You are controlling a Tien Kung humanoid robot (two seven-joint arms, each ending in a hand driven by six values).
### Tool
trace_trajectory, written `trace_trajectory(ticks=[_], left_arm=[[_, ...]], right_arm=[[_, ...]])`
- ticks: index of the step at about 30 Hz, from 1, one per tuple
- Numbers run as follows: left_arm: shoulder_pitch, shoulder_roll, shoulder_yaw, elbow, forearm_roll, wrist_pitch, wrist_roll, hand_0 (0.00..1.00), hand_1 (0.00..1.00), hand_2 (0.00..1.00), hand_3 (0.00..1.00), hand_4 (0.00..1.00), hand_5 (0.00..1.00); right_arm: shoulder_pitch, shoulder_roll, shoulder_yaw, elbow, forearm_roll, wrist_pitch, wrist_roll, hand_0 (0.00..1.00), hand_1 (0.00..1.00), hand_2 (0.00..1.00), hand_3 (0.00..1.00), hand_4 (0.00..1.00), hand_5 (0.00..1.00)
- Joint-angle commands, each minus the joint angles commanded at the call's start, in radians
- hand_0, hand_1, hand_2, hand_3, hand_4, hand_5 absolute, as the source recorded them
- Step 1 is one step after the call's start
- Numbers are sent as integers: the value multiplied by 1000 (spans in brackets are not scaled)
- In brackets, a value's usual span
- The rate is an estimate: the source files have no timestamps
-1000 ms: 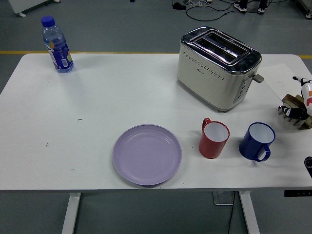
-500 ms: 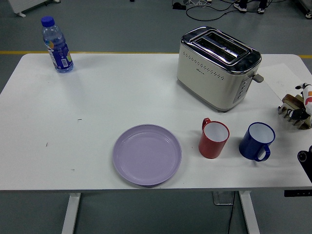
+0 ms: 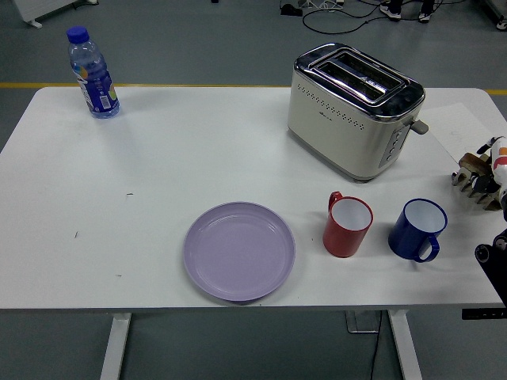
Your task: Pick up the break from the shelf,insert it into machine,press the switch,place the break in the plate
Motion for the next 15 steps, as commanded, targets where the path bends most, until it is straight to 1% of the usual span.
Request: trace_trajectory(ticks=[2, 3, 8, 9, 15], left_arm=[[1, 0, -1, 0, 3, 0, 1, 625, 456, 468, 510, 262, 813], [1, 0, -2, 0, 5, -1, 1, 625, 455, 467, 511, 262, 816], [4, 0, -7, 0, 14, -1, 4, 625, 455, 467, 511, 262, 816], [4, 0, -9, 0, 17, -2, 5, 625, 455, 467, 511, 262, 817], [8, 0, -16, 0, 27, -2, 7, 625, 455, 467, 511, 262, 817]], right_arm=[[1, 1, -5, -3, 0, -12, -11, 443, 488, 497, 570, 654, 58], [2, 1, -6, -5, 0, -17, -14, 330, 393, 439, 514, 453, 2], [5, 0, -11, -15, 0, -43, -21, 330, 393, 439, 514, 453, 2], [6, -1, -12, -18, 0, -49, -20, 321, 379, 425, 498, 371, 2], [8, -10, -12, -20, 0, -81, -12, 321, 379, 425, 498, 371, 2]])
